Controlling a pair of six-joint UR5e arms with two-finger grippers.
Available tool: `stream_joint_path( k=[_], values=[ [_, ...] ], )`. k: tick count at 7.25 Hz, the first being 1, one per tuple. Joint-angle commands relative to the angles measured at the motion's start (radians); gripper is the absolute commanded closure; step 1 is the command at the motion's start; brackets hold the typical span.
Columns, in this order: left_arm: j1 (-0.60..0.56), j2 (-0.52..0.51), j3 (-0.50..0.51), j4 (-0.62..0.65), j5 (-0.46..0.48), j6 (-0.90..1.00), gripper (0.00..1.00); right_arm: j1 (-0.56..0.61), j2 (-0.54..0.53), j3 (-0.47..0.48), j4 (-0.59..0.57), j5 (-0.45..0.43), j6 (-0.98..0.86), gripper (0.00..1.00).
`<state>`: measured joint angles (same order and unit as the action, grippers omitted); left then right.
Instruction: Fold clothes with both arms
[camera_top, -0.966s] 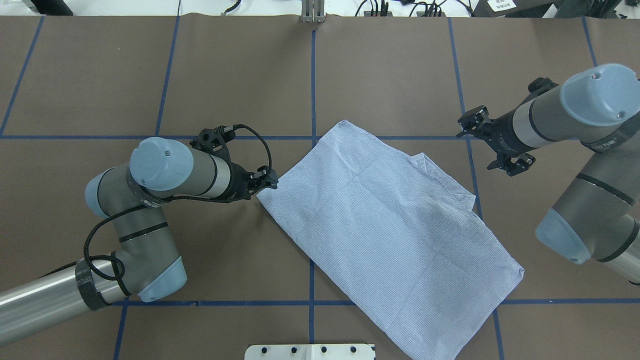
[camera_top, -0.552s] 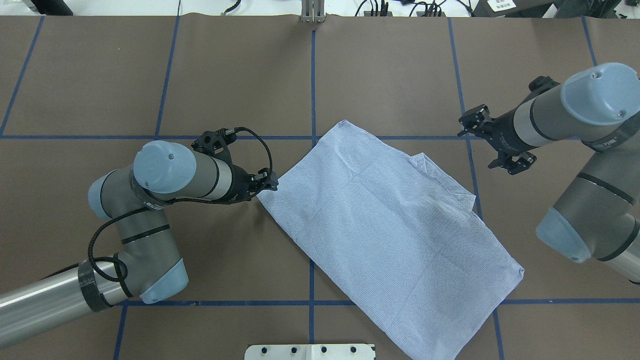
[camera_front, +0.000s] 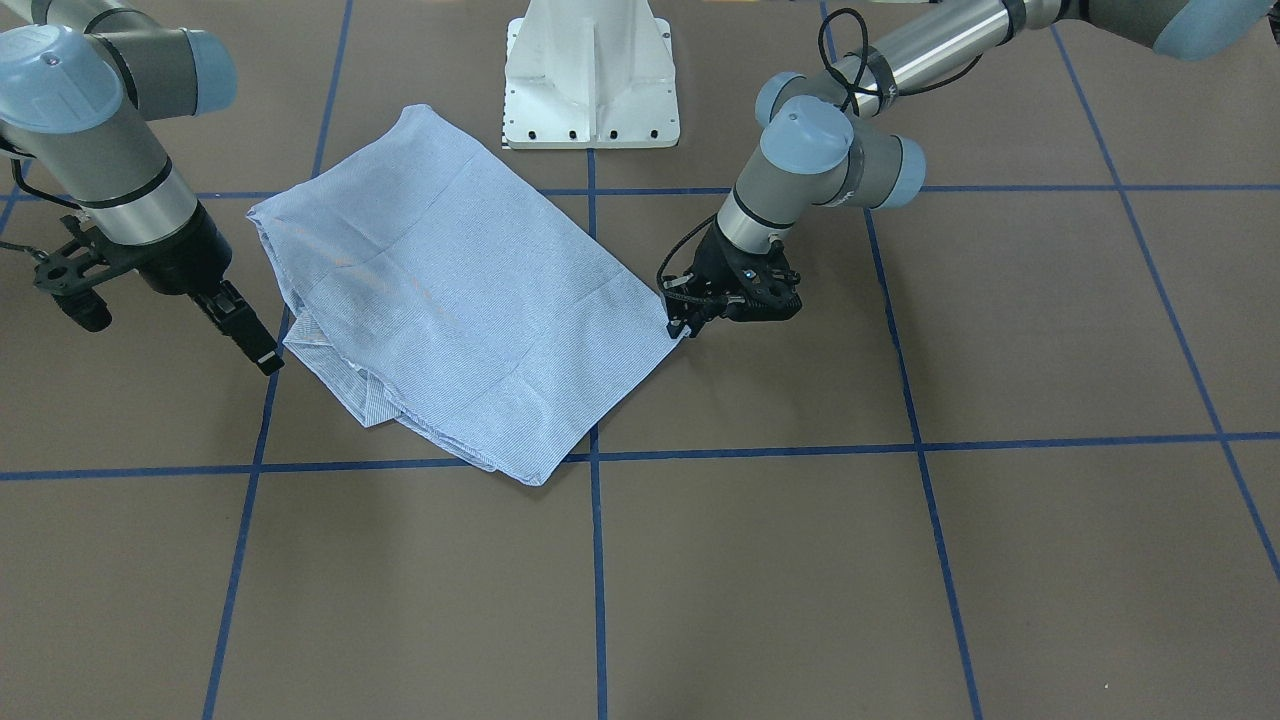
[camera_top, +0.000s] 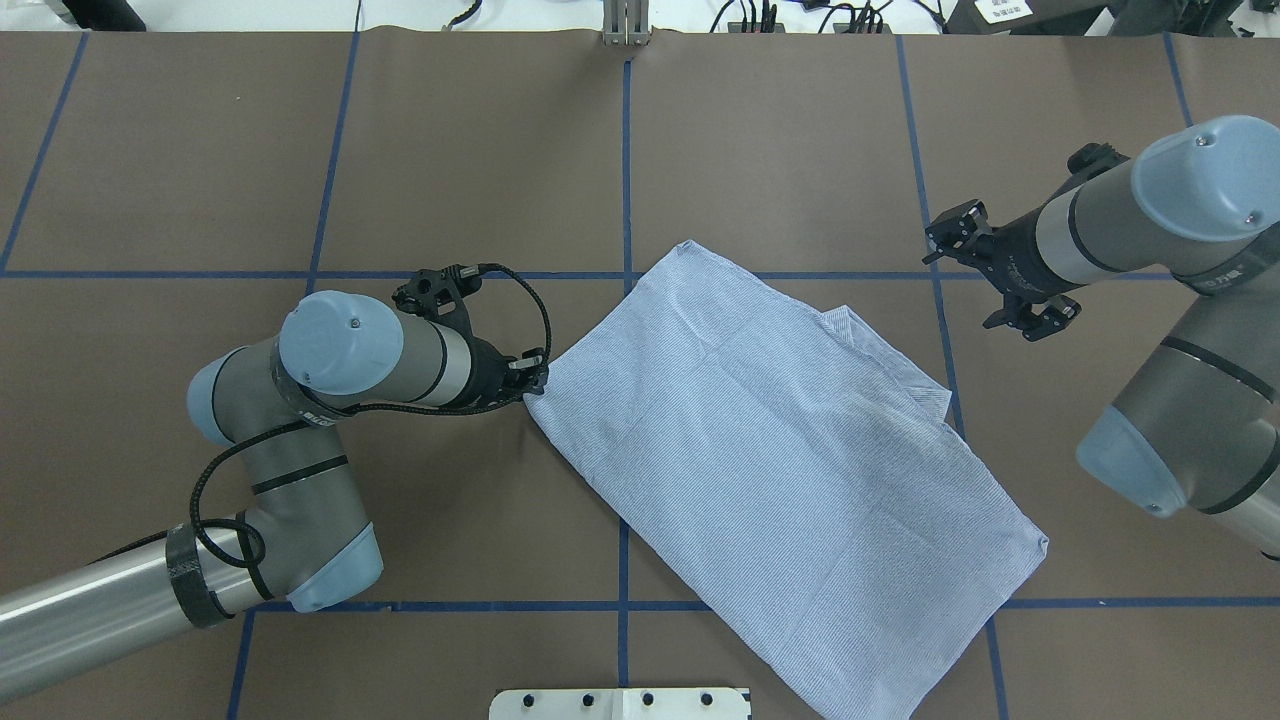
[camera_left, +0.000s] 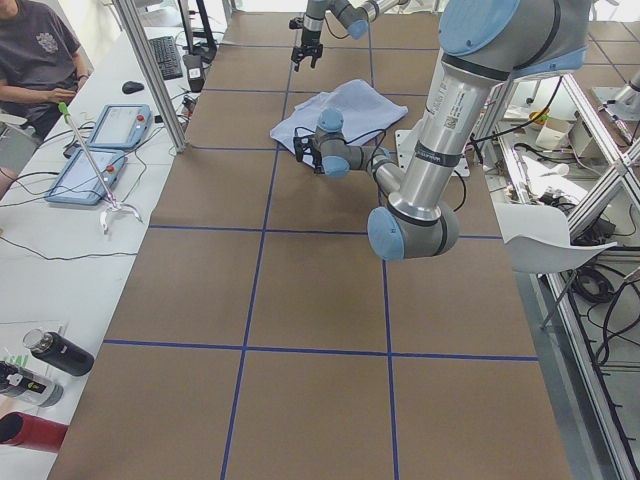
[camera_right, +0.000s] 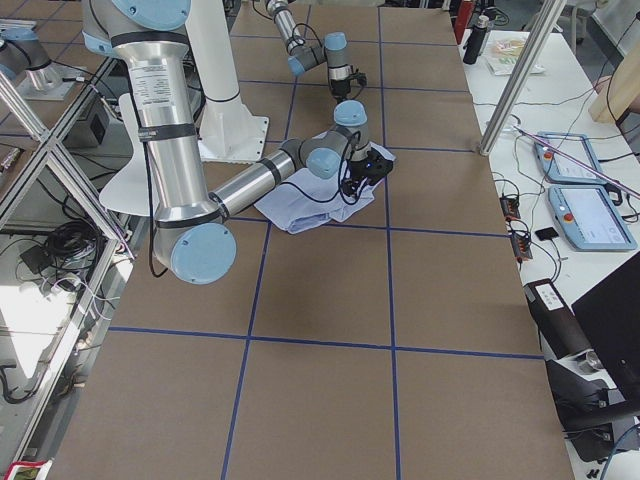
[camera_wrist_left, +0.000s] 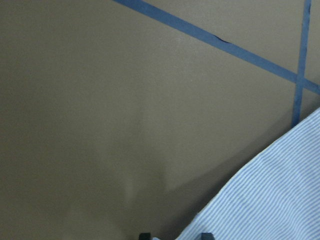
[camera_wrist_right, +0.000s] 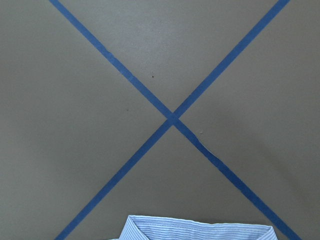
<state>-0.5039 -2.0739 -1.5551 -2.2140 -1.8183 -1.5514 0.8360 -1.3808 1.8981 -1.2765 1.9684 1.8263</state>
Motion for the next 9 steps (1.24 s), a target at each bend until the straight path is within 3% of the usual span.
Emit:
stream_joint_path(
  k=[1, 5, 7, 9],
  values=[
    [-0.016, 0.001, -0.003, 0.005, 0.017, 0.028, 1.0, 0.003, 0.0, 0.001, 0.0, 0.001, 0.002, 0.0],
    [-0.132, -0.035, 0.07, -0.002, 0.025, 0.181, 1.0, 0.005, 0.005, -0.001, -0.001, 0.003, 0.005, 0.0],
    [-0.282, -0.247, 0.355, -0.025, 0.016, 0.299, 1.0, 0.006, 0.005, 0.001, -0.012, 0.001, 0.004, 0.0],
    [-0.333, -0.418, 0.669, -0.177, 0.019, 0.315, 1.0, 0.006, 0.005, 0.001, -0.012, -0.002, 0.01, 0.0]
  ],
)
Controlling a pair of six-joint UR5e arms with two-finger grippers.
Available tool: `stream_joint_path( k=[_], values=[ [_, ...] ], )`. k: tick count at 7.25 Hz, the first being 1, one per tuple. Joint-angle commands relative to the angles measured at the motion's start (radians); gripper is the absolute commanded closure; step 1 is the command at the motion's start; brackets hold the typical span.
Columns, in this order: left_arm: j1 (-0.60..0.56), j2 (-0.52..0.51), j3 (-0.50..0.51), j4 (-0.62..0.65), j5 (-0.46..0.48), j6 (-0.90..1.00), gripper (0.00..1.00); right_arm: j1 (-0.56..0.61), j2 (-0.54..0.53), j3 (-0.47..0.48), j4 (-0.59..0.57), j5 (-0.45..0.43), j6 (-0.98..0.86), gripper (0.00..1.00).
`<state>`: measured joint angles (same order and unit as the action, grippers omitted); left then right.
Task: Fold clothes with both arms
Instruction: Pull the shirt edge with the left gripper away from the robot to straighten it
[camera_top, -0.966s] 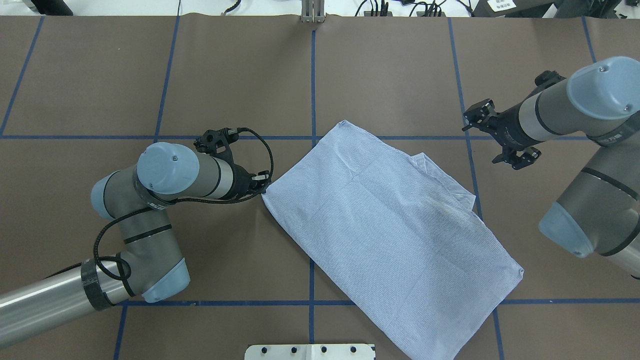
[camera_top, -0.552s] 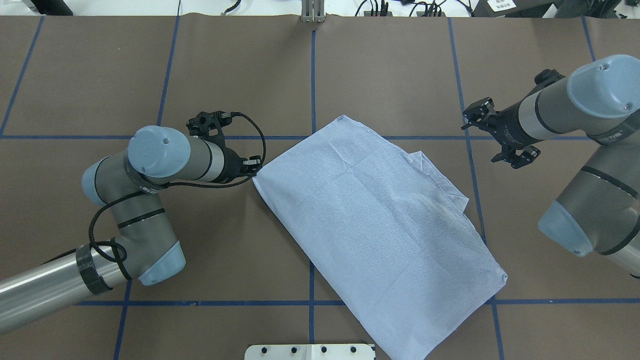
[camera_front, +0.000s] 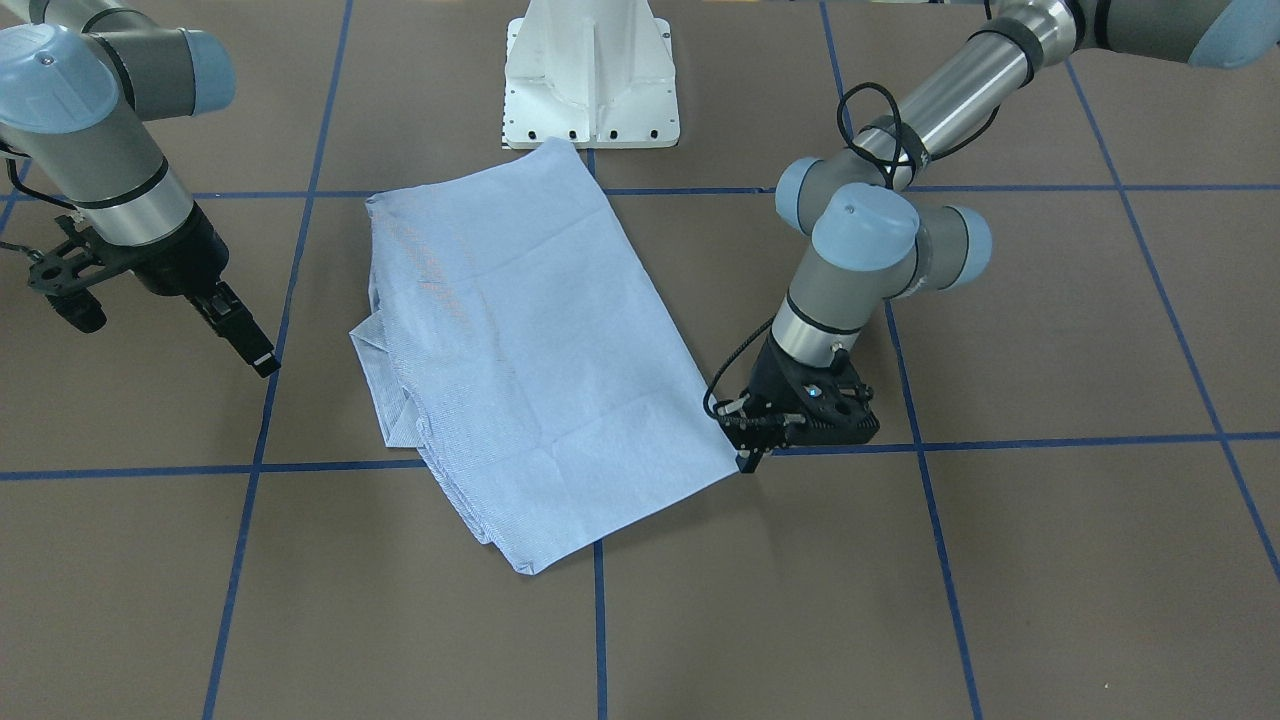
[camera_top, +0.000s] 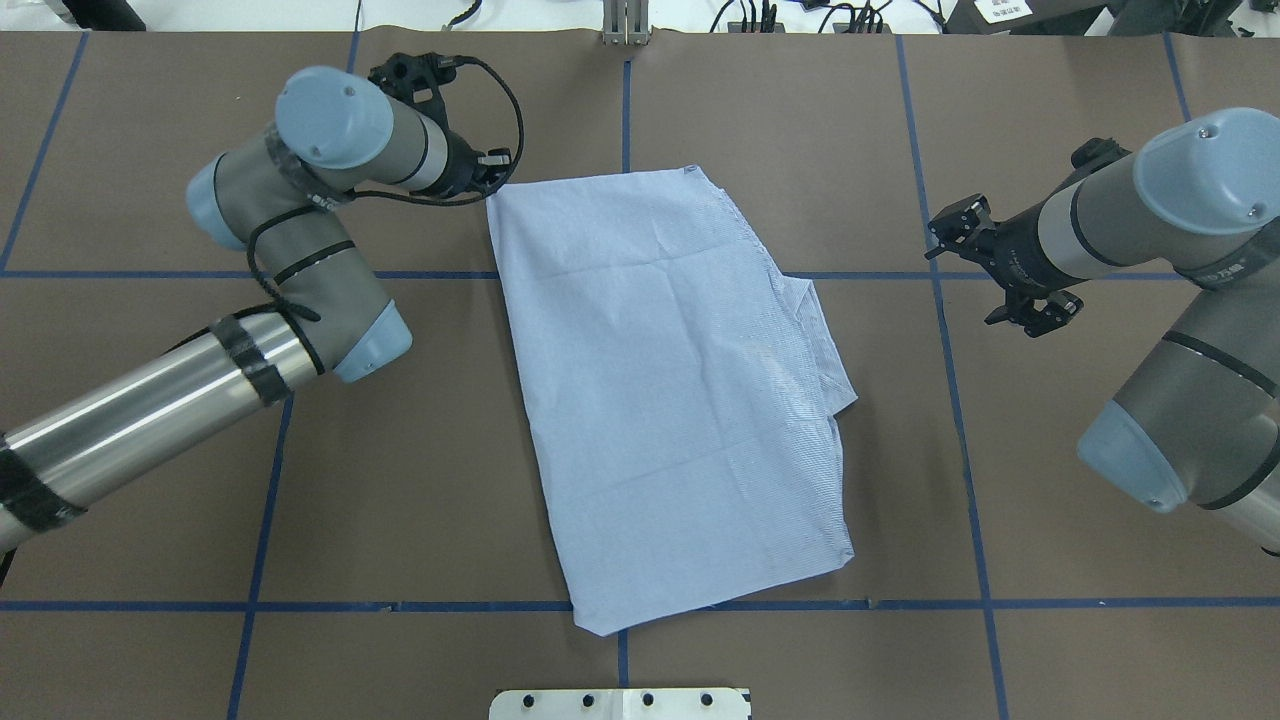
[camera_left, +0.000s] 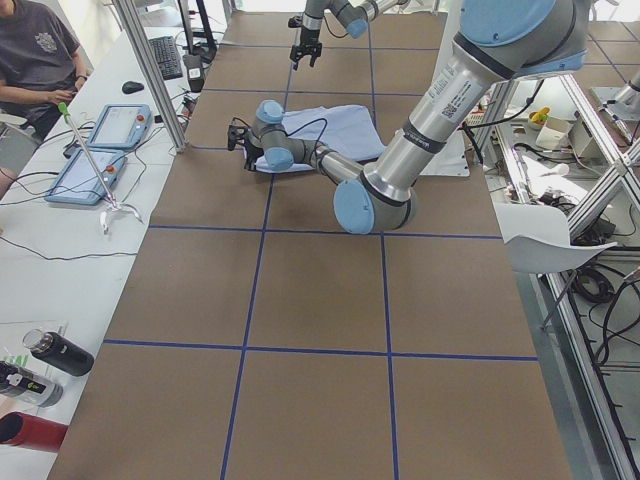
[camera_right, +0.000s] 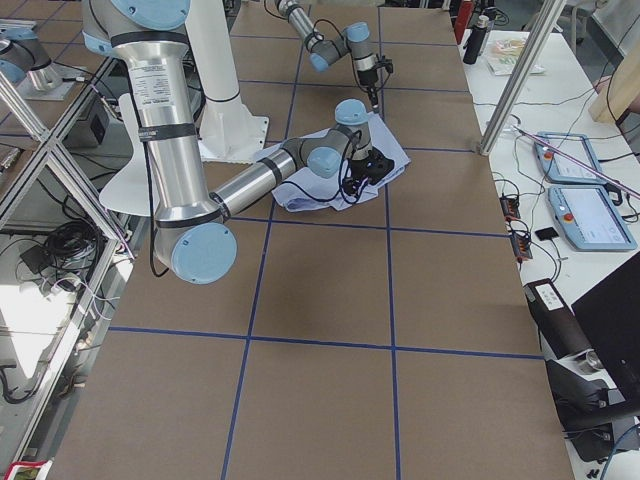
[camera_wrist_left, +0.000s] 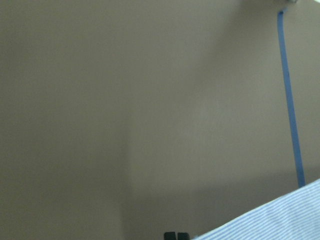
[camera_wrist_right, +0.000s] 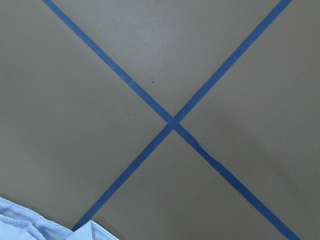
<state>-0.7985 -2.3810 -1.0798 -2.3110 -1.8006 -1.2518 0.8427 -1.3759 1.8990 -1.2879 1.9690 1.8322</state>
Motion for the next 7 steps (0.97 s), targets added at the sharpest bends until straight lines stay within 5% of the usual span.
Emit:
stream_joint_path(
  k=[1, 2, 3, 4, 5, 7],
  values=[
    [-0.054, -0.175, 0.274, -0.087, 0.003, 0.046, 1.0, -0.002, 0.003, 0.002, -0.001, -0.002, 0.007, 0.0],
    [-0.056, -0.22, 0.341, -0.109, 0.007, 0.057, 0.97, -0.007, 0.008, 0.003, 0.007, -0.004, 0.01, 0.0],
    [-0.065, -0.224, 0.366, -0.128, 0.007, 0.078, 0.37, -0.007, 0.044, -0.001, -0.002, -0.013, 0.012, 0.0],
    [-0.082, -0.227, 0.363, -0.128, 0.0, 0.107, 0.14, -0.013, 0.05, 0.003, -0.001, -0.04, 0.012, 0.0],
    [-0.096, -0.219, 0.292, -0.107, -0.009, 0.1, 0.1, -0.048, 0.061, 0.003, 0.001, -0.079, 0.012, 0.0],
    [-0.103, 0.014, -0.168, 0.066, -0.148, 0.082, 0.07, -0.201, 0.077, 0.015, 0.004, -0.223, 0.091, 0.0]
  ],
)
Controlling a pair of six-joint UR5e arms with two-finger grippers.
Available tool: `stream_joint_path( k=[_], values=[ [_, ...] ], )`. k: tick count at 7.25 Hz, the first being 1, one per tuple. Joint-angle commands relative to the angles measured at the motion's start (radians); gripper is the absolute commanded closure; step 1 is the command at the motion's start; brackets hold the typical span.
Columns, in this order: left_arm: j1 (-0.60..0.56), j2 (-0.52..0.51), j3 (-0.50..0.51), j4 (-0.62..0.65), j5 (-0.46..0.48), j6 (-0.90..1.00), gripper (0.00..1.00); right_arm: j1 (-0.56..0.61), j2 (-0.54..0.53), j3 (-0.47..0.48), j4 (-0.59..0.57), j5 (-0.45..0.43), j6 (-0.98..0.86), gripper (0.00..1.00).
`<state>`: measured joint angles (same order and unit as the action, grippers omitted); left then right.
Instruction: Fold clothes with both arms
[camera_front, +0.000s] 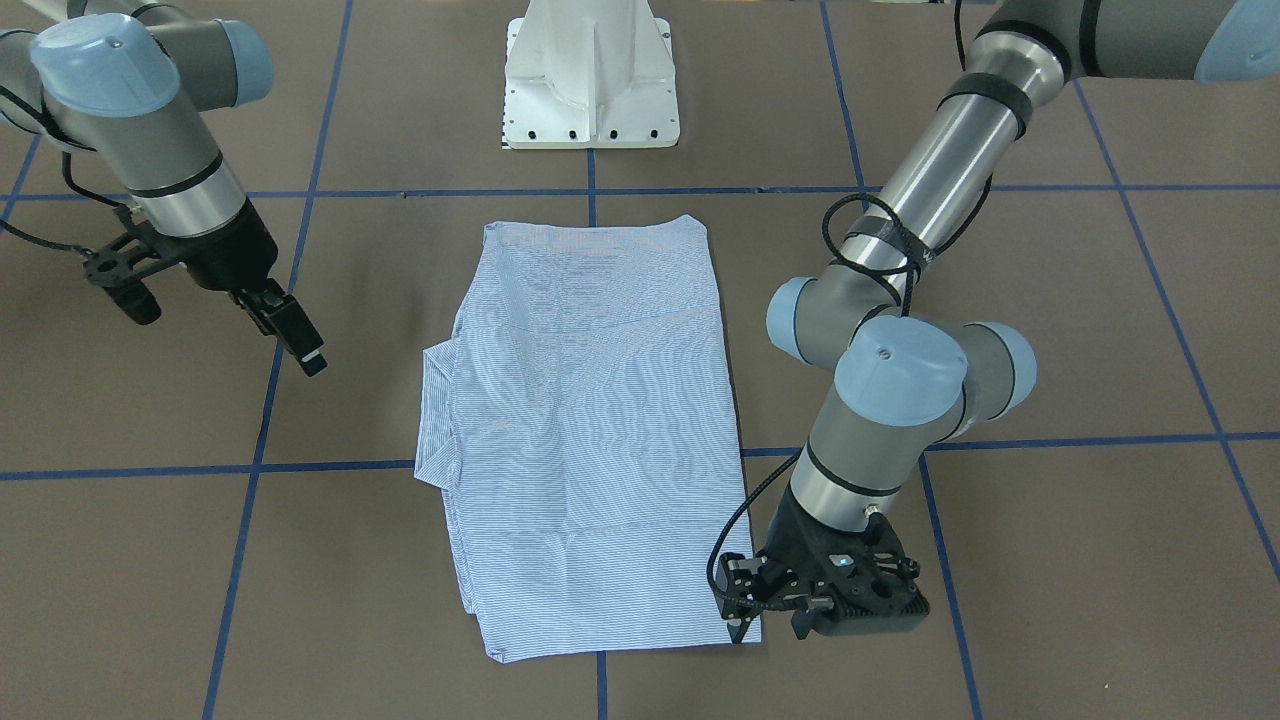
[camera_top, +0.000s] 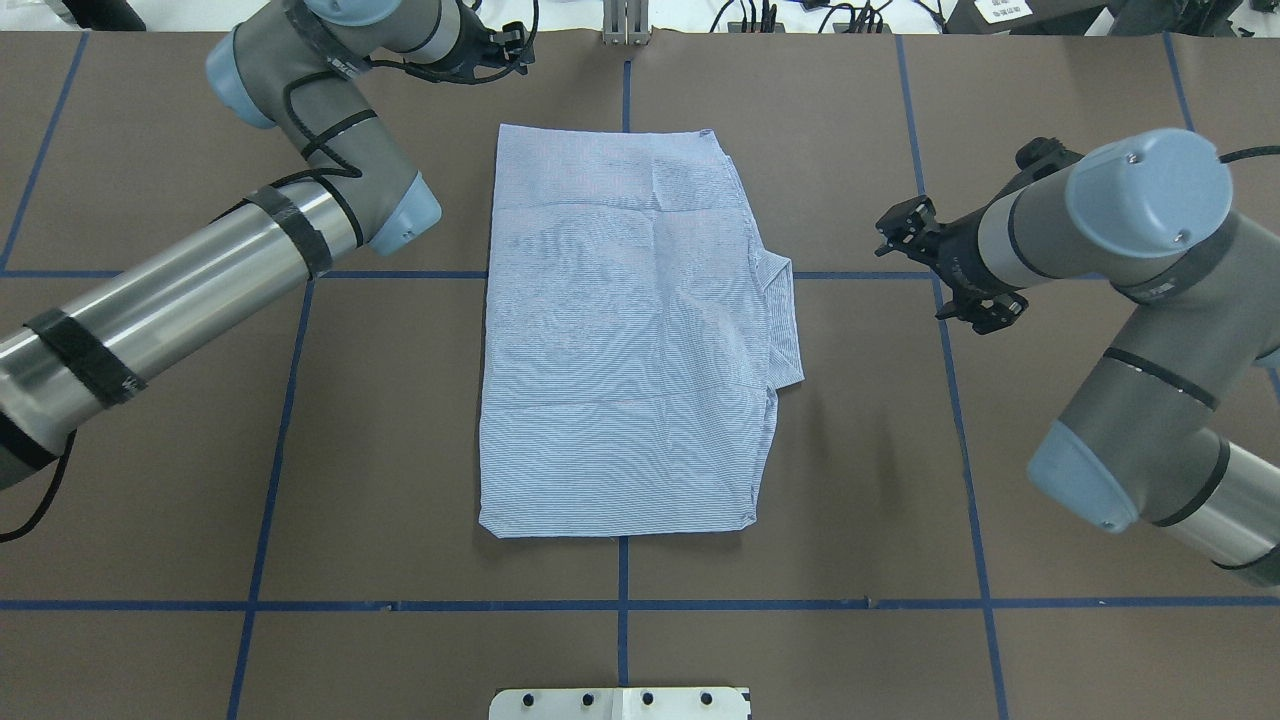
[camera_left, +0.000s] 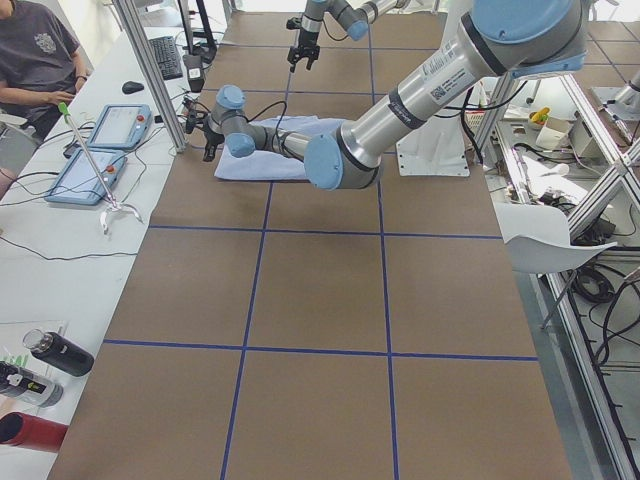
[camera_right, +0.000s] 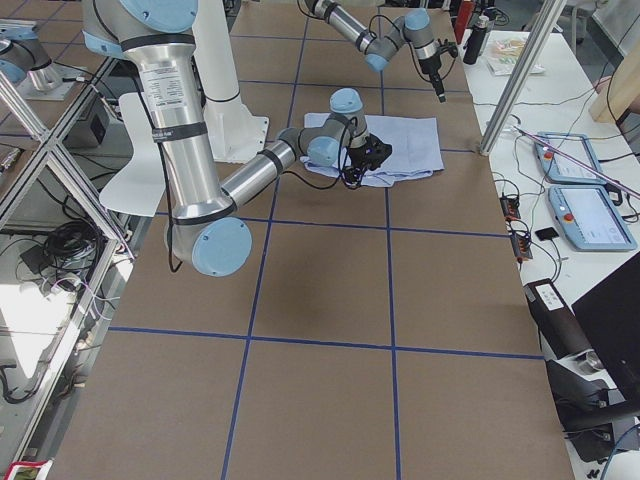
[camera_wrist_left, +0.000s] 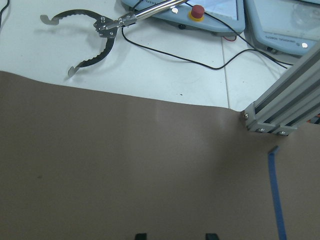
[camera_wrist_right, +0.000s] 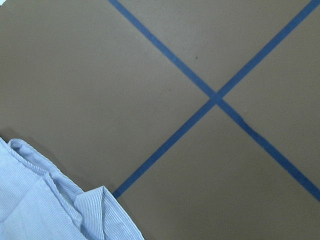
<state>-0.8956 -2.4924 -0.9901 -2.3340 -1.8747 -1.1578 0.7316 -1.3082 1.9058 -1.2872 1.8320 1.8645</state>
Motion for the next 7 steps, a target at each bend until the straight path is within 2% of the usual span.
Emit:
stream_joint_path(
  k=[1, 2, 3, 7],
  values=[
    [-0.006, 0.238, -0.474, 0.164, -0.084, -0.051, 0.06, -0.157, 0.059, 0.009, -0.015, -0.153, 0.129, 0.0],
    [-0.006, 0.303, -0.605, 0.214, -0.084, -0.056, 0.06, -0.208, 0.072, 0.037, -0.08, -0.171, 0.178, 0.0],
    [-0.005, 0.343, -0.658, 0.223, -0.086, -0.056, 0.06, -0.242, 0.075, 0.07, -0.128, -0.175, 0.221, 0.0],
    [0.003, 0.395, -0.673, 0.199, -0.055, -0.043, 0.06, -0.4, 0.076, 0.078, -0.132, -0.319, 0.494, 0.0]
  ],
)
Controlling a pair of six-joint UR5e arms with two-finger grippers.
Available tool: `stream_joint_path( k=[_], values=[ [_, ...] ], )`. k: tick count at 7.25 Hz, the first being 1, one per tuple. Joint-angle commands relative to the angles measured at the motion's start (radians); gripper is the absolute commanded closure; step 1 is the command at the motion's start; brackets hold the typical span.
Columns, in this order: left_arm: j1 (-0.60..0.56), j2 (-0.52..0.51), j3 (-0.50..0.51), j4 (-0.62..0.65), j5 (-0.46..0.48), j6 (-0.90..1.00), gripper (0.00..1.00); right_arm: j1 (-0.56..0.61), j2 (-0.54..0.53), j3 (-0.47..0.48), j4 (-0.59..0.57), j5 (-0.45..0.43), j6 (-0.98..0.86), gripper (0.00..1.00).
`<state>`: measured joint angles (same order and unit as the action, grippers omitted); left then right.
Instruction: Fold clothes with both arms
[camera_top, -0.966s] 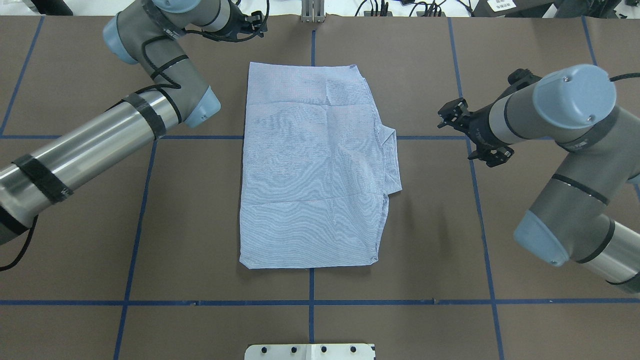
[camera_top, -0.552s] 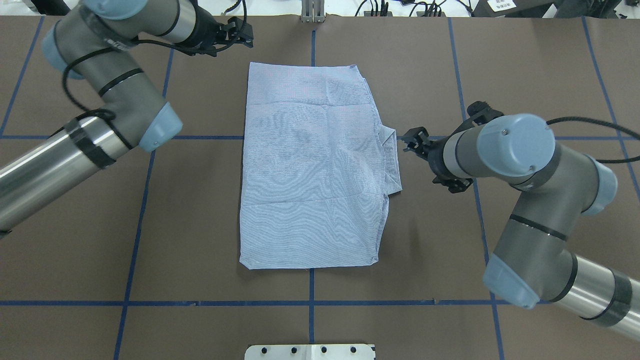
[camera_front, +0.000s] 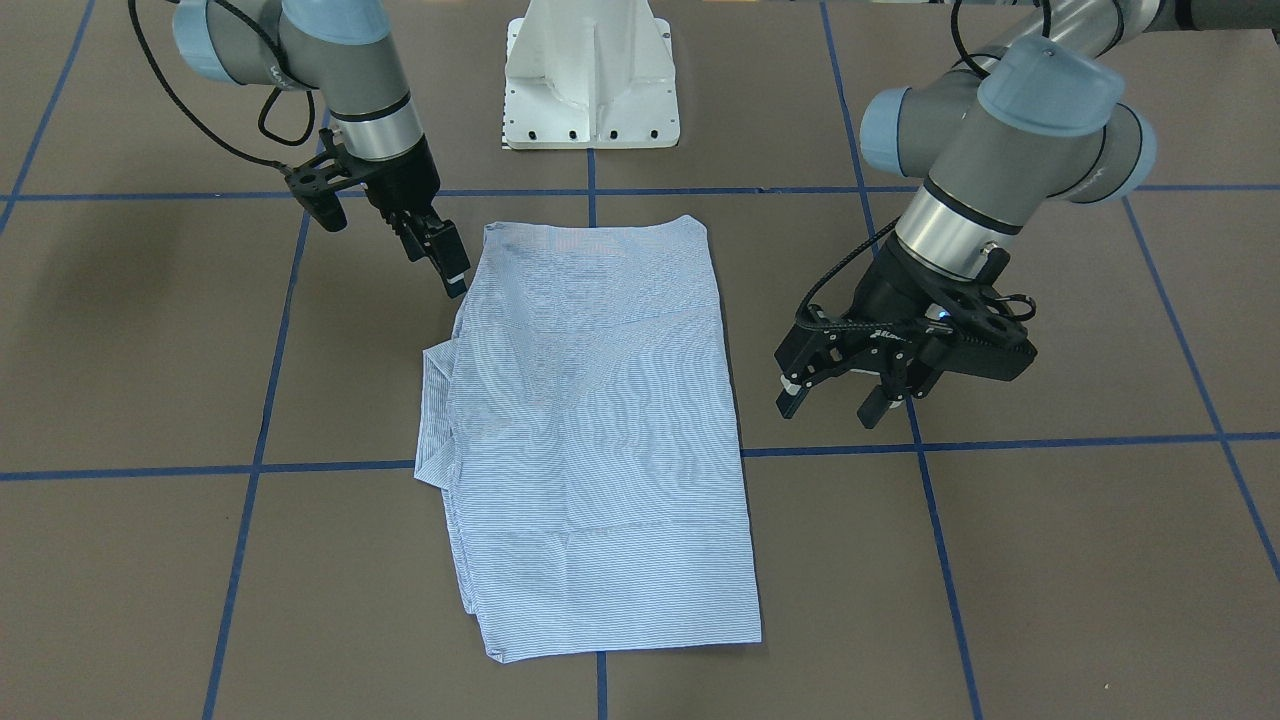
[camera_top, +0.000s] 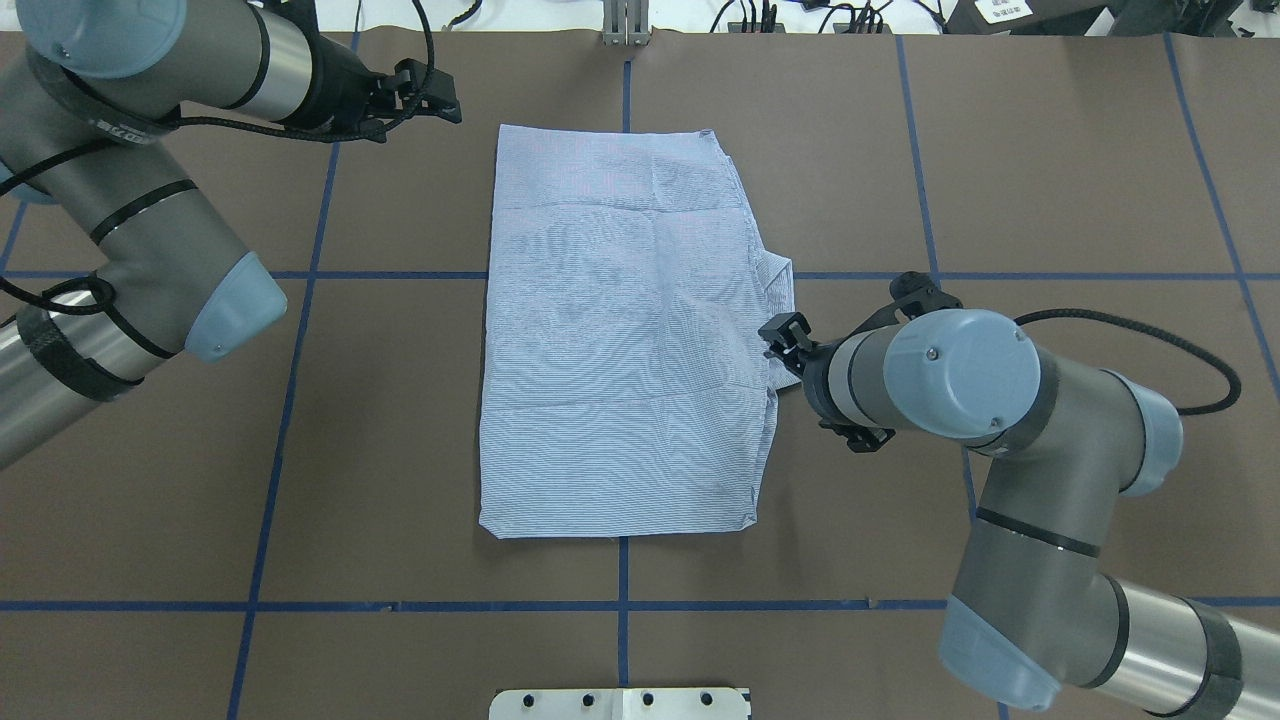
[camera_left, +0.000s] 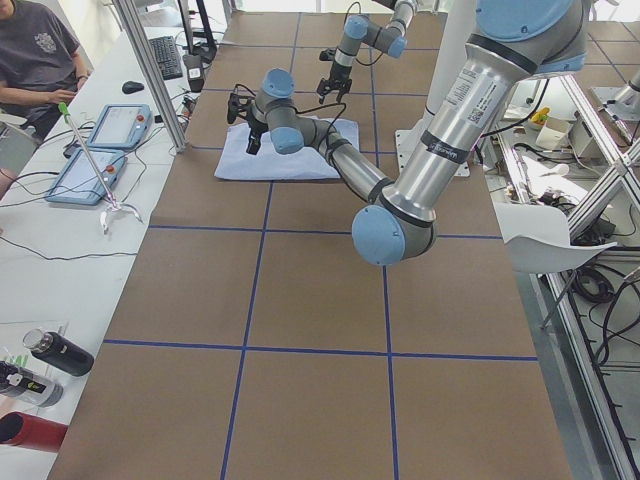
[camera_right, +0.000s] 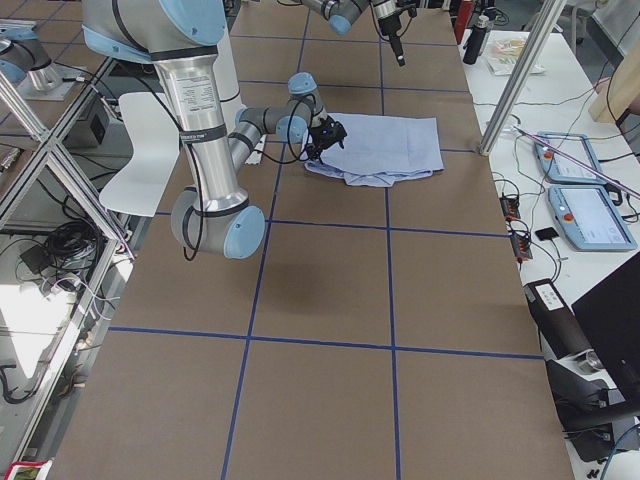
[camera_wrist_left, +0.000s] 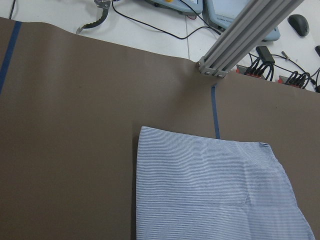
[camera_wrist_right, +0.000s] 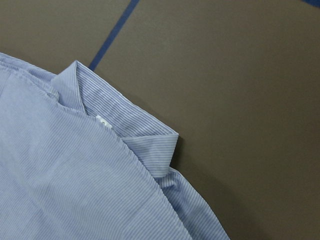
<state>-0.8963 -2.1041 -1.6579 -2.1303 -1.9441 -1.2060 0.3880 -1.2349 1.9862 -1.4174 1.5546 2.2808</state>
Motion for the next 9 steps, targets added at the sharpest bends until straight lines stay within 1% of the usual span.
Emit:
stream_joint_path(
  k=[1, 2, 3, 5, 9],
  values=[
    [0.008, 0.006, -0.007, -0.006, 0.034, 0.005, 0.06, -0.096, 0.003, -0.015, 0.0, -0.082, 0.086, 0.01],
    [0.01, 0.006, -0.011, -0.006, 0.037, 0.005, 0.06, -0.106, 0.002, -0.018, 0.0, -0.082, 0.086, 0.02],
    [0.01, 0.007, -0.017, -0.005, 0.045, 0.005, 0.06, -0.115, 0.003, -0.048, 0.003, -0.083, 0.085, 0.02],
    [0.013, 0.015, -0.019, -0.005, 0.054, 0.005, 0.06, -0.116, 0.009, -0.059, 0.002, -0.087, 0.08, 0.08],
    [0.013, 0.016, -0.019, -0.005, 0.065, 0.003, 0.06, -0.12, 0.037, -0.084, 0.006, -0.088, 0.051, 0.15]
  ],
)
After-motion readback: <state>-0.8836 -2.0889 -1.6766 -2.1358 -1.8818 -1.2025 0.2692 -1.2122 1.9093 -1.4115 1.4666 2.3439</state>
